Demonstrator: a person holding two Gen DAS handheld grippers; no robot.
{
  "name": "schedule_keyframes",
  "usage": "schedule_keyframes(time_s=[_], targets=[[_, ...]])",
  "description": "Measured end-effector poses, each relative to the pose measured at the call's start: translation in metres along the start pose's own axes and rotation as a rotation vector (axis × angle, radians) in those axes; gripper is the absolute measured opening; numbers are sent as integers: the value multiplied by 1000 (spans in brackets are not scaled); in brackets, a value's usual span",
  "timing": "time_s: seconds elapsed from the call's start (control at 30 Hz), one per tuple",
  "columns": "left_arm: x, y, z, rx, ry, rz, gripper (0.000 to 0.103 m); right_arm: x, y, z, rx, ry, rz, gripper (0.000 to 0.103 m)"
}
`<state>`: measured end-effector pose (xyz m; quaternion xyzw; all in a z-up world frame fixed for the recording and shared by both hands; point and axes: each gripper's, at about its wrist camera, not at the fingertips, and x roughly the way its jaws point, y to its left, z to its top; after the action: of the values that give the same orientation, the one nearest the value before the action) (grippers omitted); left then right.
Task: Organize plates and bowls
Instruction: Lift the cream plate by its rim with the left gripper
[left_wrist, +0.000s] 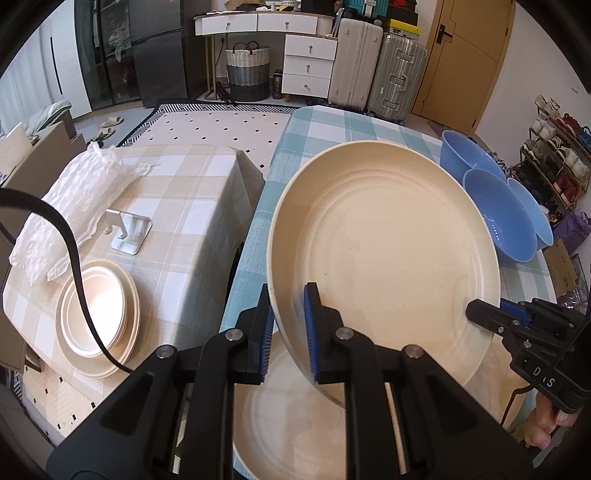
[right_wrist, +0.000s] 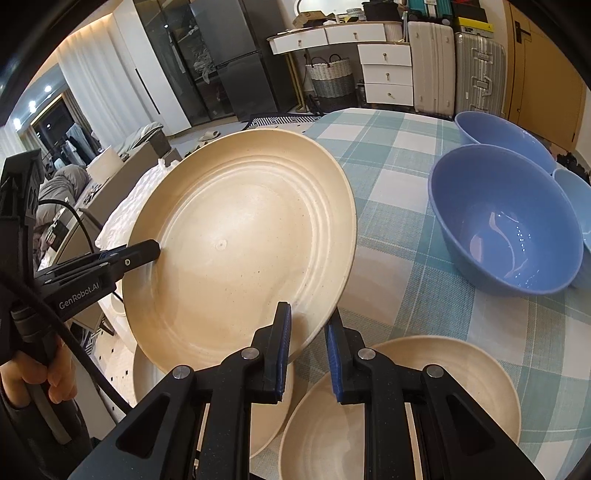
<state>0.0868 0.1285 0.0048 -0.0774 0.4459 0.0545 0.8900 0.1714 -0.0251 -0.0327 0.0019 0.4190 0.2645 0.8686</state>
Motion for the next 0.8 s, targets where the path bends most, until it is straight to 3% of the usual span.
schedule_keyframes(time_s=[0.8], targets=[[-32,22,-78,-77,9,25,13,-6,30,-46,-85,48,25,18]])
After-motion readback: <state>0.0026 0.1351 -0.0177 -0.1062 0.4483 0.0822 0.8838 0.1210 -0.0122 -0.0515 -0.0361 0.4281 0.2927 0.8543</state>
